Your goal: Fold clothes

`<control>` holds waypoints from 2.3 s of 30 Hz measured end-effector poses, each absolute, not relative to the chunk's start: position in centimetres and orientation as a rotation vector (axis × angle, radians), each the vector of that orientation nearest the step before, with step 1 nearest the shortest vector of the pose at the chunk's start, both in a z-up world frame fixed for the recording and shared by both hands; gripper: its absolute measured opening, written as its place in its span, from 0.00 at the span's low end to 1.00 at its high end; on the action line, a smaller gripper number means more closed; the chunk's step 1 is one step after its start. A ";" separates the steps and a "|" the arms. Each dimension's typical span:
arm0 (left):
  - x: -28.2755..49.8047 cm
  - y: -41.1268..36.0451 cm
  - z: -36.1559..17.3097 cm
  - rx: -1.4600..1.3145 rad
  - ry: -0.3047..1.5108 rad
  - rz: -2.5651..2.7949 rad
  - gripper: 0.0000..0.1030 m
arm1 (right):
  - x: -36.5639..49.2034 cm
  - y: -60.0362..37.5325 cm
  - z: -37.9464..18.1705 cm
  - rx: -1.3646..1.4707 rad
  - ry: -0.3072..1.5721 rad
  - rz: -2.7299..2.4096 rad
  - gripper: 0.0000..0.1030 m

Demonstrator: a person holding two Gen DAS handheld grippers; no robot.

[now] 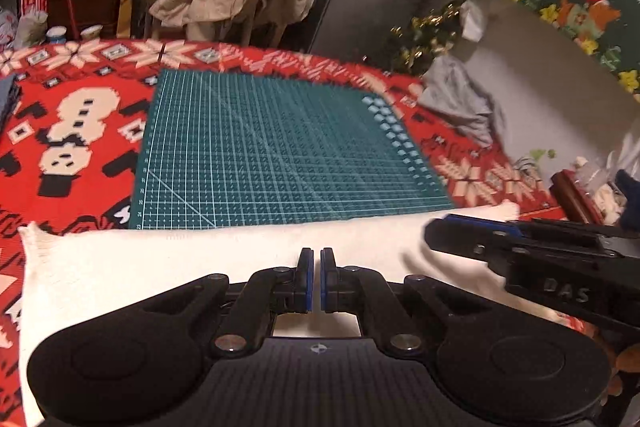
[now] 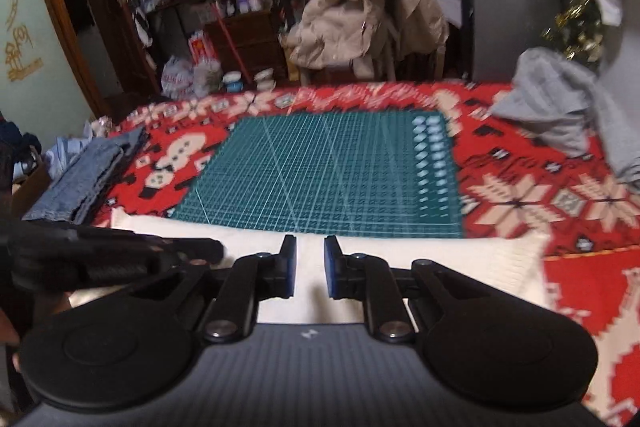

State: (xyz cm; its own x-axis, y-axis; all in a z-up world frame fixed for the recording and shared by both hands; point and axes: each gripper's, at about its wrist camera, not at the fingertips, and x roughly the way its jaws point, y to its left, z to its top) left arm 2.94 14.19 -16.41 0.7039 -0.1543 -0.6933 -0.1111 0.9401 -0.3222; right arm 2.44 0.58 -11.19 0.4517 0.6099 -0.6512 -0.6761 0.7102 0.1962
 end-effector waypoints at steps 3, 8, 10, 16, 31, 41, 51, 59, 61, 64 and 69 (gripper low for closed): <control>3.9 14.6 -16.5 -0.373 0.787 -0.025 0.02 | 3.7 2.8 -12.4 -0.112 0.792 0.802 0.15; 4.9 14.8 -17.5 -0.378 0.796 -0.005 0.03 | 4.6 4.8 -14.4 -0.125 0.818 0.804 0.15; 4.7 15.0 -17.8 -0.373 0.784 -0.007 0.03 | 4.5 5.1 -15.5 -0.148 0.818 0.793 0.15; 3.9 16.2 -17.9 -0.458 0.754 -0.012 0.02 | 4.2 4.6 -15.8 -0.167 0.776 0.780 0.13; 3.0 17.8 -17.9 -0.476 0.733 0.086 0.02 | 5.1 3.6 -15.8 -0.177 0.749 0.650 0.15; 0.7 21.1 -17.7 -0.471 0.706 0.197 0.02 | 7.9 -2.3 -15.8 -0.148 0.736 0.536 0.10; -0.2 22.2 -17.2 -0.400 0.694 0.271 0.02 | 8.8 -4.2 -15.9 -0.132 0.725 0.523 0.04; -0.8 23.8 -17.8 -0.485 0.681 0.246 0.03 | 9.5 -5.5 -15.9 -0.082 0.740 0.493 0.05; -0.8 23.6 -17.7 -0.461 0.680 0.247 0.03 | 9.7 -5.7 -15.9 -0.075 0.742 0.488 0.05; -0.7 23.3 -17.6 -0.439 0.677 0.253 0.03 | 10.1 -6.1 -16.0 -0.080 0.741 0.434 0.05; -0.3 22.3 -17.3 -0.377 0.674 0.267 0.02 | 10.3 -6.7 -16.0 -0.059 0.749 0.432 0.06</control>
